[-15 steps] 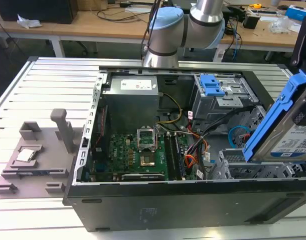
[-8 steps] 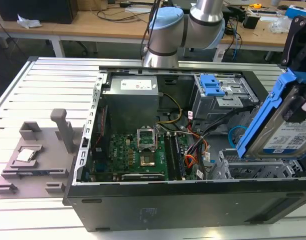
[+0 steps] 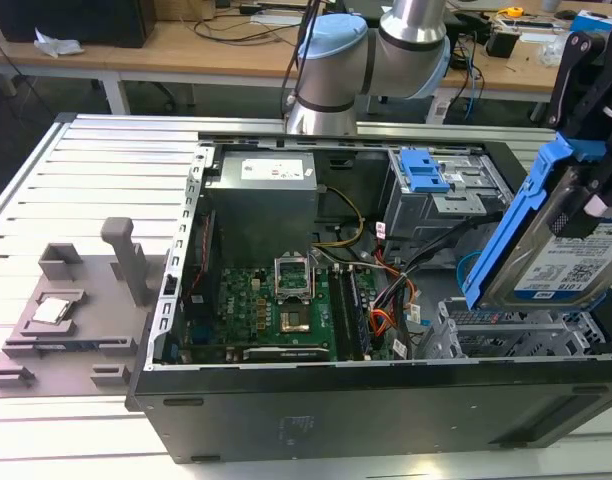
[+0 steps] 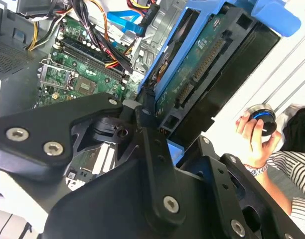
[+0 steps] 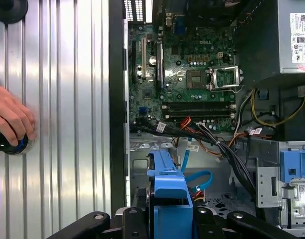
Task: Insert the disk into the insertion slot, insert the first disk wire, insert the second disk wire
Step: 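Insert the disk into the insertion slot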
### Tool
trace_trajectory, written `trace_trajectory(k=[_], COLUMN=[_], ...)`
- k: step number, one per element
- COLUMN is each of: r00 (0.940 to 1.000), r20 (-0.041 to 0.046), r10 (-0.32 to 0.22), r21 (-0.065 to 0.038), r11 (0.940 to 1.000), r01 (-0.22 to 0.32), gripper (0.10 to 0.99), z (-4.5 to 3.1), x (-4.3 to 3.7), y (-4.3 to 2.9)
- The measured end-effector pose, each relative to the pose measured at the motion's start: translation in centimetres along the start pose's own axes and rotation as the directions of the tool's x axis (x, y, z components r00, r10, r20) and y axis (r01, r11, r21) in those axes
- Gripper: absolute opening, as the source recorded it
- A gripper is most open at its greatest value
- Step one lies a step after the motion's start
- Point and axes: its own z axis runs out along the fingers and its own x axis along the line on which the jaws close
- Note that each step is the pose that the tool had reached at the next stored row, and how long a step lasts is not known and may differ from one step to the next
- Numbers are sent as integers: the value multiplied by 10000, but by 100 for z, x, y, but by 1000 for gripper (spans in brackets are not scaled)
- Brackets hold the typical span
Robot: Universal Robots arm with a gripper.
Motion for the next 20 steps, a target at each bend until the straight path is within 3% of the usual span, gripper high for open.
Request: trace_trajectory(k=[12, 20], r00=[10000, 10000], r20=[-1, -5], r10=[1, 0], r21=[0, -5], r11=[10000, 10000], r01=[-1, 0], gripper=[365, 365], z=[122, 269], x=[-8, -106], y=[19, -30])
